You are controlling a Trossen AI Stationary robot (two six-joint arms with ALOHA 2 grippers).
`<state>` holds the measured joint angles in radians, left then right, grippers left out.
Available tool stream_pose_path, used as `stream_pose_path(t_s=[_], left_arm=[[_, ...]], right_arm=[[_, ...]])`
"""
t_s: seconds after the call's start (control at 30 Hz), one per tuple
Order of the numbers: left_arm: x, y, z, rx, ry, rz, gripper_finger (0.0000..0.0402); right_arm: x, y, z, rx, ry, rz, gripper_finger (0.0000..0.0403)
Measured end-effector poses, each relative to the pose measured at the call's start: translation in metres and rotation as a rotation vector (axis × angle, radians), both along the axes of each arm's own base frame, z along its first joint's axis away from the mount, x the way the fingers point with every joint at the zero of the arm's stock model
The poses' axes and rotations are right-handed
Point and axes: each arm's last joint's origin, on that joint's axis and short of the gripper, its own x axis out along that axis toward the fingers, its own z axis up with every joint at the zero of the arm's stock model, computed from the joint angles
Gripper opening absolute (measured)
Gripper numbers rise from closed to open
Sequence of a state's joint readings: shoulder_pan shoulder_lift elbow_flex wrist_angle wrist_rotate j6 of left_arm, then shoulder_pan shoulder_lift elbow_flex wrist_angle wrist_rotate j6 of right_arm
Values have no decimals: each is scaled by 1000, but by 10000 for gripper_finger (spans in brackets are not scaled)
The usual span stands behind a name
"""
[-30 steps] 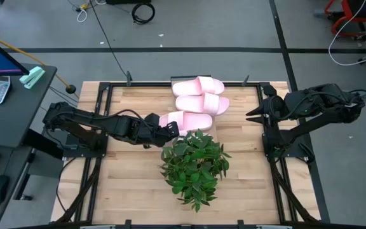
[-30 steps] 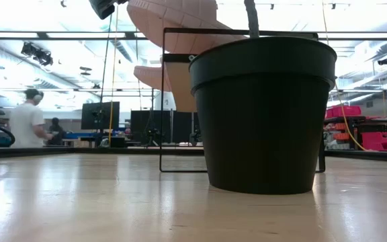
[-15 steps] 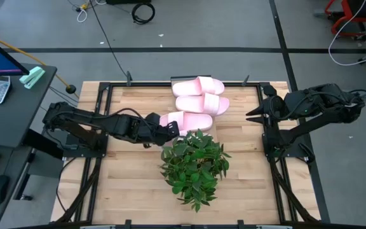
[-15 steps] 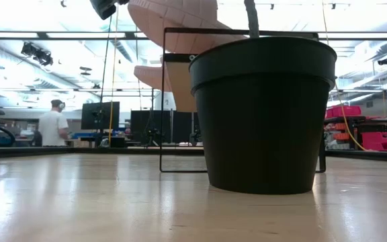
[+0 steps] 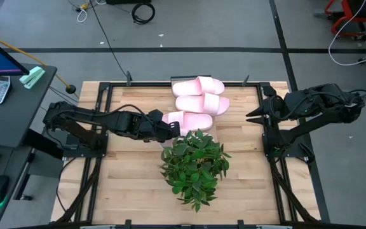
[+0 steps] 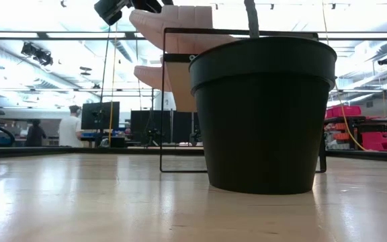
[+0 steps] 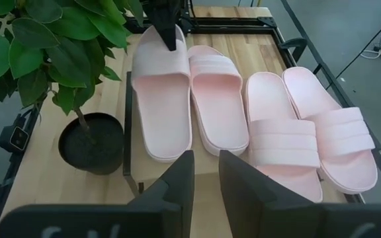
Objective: Pick and place slides into the shelf
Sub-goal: Put the pink slide on the shelf
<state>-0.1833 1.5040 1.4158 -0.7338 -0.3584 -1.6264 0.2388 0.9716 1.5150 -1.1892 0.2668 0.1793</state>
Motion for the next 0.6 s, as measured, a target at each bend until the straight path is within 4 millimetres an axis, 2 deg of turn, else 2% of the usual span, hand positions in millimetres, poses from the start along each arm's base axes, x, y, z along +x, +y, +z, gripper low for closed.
stream_pose_path(t_s=[0.6], left_arm=[[3,-5,3,-13,-44,-28,34]], right_arm=[[0,1,0,56,0,-14,77]])
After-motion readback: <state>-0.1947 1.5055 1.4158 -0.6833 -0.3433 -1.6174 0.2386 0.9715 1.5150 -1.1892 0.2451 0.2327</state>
